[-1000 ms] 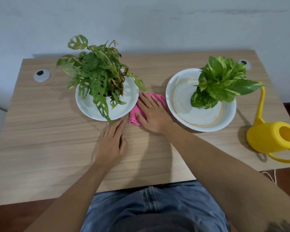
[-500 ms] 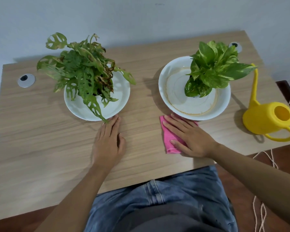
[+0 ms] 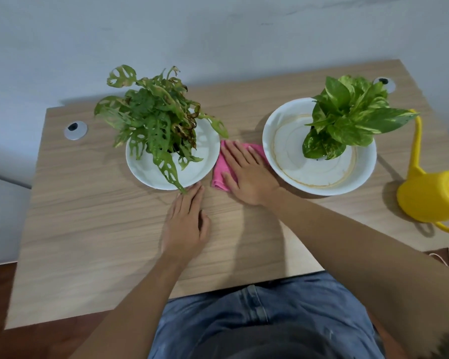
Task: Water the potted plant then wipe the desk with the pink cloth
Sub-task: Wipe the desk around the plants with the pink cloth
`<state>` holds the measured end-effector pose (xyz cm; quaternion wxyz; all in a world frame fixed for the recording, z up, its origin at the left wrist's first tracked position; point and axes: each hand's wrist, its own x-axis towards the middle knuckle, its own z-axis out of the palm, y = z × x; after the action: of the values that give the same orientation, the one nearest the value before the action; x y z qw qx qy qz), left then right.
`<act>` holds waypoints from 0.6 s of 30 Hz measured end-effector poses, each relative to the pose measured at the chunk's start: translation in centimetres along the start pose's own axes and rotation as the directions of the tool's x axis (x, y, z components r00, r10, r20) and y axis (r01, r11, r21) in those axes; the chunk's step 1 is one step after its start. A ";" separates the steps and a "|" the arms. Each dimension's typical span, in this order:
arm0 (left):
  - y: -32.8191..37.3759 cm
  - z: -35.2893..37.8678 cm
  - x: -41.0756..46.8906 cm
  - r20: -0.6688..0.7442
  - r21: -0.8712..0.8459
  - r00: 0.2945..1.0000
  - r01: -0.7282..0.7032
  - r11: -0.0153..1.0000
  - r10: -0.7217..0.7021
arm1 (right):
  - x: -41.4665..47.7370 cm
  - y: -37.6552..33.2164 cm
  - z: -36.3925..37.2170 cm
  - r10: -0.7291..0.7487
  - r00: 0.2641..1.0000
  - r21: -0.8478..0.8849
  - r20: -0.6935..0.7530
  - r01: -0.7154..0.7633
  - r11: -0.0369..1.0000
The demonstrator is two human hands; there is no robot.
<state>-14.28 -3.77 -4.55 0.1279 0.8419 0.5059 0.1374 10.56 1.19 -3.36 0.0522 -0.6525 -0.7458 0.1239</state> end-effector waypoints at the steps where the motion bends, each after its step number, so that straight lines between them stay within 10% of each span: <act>1: -0.2 -0.1 0.0 0.000 -0.003 1.000 -0.005 1.000 0.005 | 0.9 -0.7 0.1 0.045 0.999 0.011 0.002 -0.045 0.999; 7: -1.8 -1.2 0.2 0.023 -0.143 0.997 -0.066 0.988 0.070 | -0.5 -3.2 1.7 0.118 0.990 0.004 -0.072 -0.118 0.993; 18: -13.5 -6.6 -4.8 -0.010 0.027 0.997 0.077 0.997 -0.077 | -5.4 -12.4 4.9 -0.195 0.980 -0.045 0.030 0.196 0.980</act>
<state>-29.83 -1.36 -3.65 0.1194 0.8229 0.5402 0.1294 -1.72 -6.17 -4.51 0.0392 -0.5755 -0.8096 0.1087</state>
